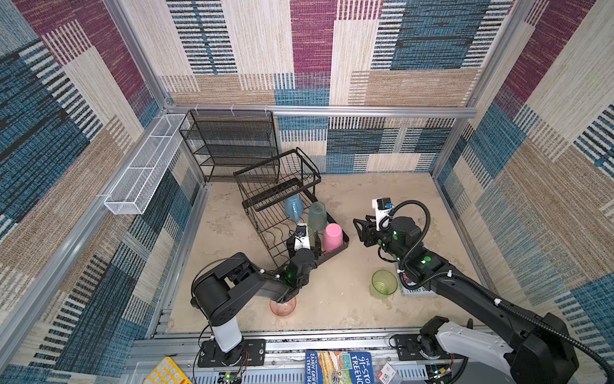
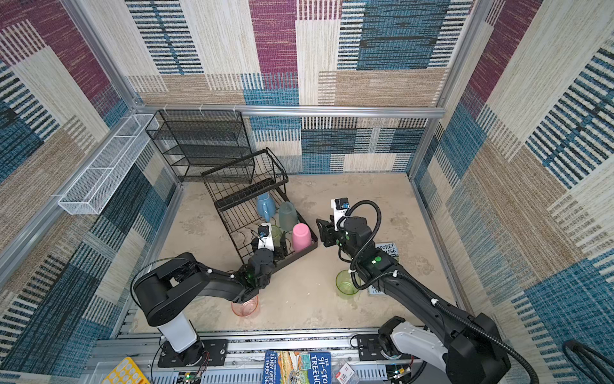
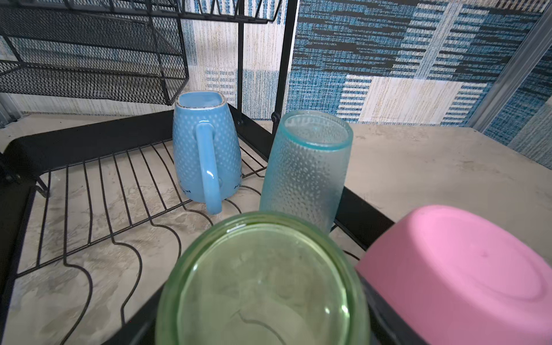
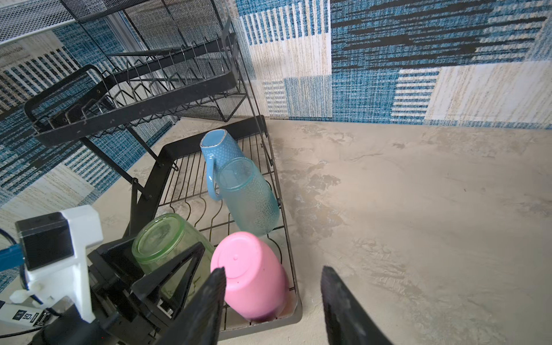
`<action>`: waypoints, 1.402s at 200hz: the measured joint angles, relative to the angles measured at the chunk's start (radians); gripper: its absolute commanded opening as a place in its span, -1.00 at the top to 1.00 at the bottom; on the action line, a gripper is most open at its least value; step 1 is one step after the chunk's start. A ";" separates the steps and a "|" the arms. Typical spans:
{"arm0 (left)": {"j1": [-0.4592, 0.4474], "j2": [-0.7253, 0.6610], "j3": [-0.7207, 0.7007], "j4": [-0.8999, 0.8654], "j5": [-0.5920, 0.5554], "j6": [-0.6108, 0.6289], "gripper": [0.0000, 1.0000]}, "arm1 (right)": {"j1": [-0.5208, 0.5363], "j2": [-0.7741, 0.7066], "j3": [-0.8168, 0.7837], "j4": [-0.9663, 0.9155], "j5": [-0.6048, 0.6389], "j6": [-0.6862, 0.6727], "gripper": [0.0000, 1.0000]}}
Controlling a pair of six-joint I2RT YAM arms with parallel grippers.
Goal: Load cups into a dish rack
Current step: Place the cup upside down at the dish rack.
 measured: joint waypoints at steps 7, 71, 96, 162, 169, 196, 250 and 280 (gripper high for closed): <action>0.000 0.005 0.001 0.001 0.000 0.000 0.07 | -0.001 0.000 0.000 0.000 -0.002 0.000 -0.08; 0.000 0.060 0.003 0.054 -0.016 -0.008 0.05 | -0.006 0.000 -0.016 0.003 -0.003 0.001 -0.09; 0.000 0.082 0.003 0.089 -0.017 -0.011 0.00 | -0.006 0.000 -0.022 0.005 -0.004 0.004 -0.08; 0.000 0.104 -0.011 0.146 -0.017 -0.019 -0.28 | -0.007 -0.002 -0.023 0.004 -0.011 0.004 -0.10; 0.000 0.104 -0.013 0.151 -0.016 -0.019 -0.32 | -0.007 -0.002 -0.023 0.003 -0.012 0.004 -0.10; 0.000 0.098 -0.018 0.151 -0.015 -0.019 -0.40 | -0.007 -0.002 -0.021 -0.006 -0.020 0.004 -0.10; 0.000 0.094 -0.024 0.150 -0.013 -0.018 -0.55 | -0.007 -0.018 -0.021 -0.027 -0.021 0.005 -0.11; -0.002 0.098 -0.026 0.158 0.009 -0.018 -0.63 | -0.007 -0.021 -0.015 -0.032 -0.021 0.008 -0.12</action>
